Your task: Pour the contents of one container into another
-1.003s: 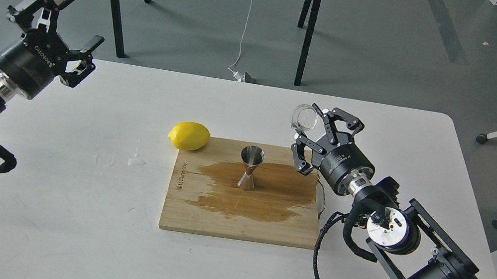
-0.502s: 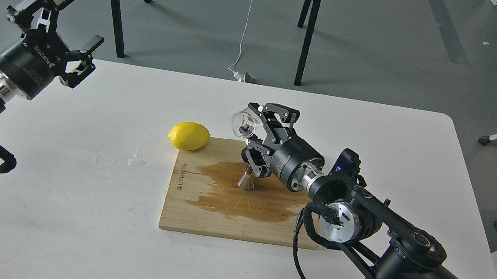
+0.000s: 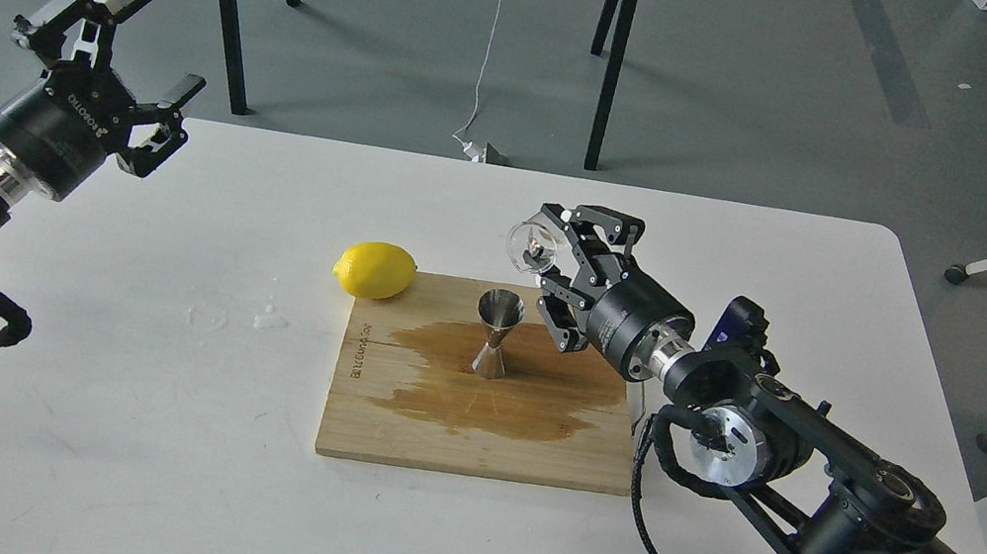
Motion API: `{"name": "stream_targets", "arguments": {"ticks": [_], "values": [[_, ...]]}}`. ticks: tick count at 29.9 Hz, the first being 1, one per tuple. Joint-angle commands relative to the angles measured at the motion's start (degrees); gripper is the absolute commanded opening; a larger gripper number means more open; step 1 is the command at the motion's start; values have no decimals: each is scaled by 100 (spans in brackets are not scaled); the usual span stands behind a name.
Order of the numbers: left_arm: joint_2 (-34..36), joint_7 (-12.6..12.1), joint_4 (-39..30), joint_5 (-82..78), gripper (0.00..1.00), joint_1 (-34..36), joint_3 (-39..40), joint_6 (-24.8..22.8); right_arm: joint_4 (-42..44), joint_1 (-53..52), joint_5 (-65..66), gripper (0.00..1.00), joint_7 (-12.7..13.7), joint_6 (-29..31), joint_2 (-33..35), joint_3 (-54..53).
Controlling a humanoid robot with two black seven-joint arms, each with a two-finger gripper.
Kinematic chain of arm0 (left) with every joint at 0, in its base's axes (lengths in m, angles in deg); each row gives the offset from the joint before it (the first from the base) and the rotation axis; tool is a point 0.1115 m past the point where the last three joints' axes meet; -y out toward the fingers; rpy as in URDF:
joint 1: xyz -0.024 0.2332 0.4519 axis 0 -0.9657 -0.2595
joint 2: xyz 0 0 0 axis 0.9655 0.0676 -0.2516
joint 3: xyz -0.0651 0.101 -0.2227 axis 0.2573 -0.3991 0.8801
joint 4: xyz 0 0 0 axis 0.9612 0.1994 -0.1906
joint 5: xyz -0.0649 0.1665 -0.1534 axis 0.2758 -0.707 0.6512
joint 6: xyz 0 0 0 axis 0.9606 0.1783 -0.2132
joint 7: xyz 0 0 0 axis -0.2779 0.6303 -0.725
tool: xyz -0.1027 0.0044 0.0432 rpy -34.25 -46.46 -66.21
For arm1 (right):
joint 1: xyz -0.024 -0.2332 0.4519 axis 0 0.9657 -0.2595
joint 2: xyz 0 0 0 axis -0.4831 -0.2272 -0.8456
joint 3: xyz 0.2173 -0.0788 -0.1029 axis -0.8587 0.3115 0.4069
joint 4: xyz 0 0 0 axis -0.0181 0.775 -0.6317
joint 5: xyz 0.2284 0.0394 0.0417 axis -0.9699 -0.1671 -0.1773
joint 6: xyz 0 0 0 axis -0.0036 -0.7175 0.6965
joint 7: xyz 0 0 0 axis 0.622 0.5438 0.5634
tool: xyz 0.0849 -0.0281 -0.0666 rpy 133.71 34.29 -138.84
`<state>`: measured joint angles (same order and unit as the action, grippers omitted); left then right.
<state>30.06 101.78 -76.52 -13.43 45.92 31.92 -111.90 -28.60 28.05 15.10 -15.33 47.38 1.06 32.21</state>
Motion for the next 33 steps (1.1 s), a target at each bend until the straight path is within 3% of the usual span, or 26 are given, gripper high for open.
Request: {"name": "stream_targets", "arguments": {"ticks": [1, 33], "values": [[-25, 0, 42, 0, 89, 2, 0, 0, -35, 2, 26, 35, 8, 17, 112, 68], [-52, 0, 50, -9, 90, -24, -8, 0, 202, -587, 1221, 35, 61, 17, 192, 964]]}}
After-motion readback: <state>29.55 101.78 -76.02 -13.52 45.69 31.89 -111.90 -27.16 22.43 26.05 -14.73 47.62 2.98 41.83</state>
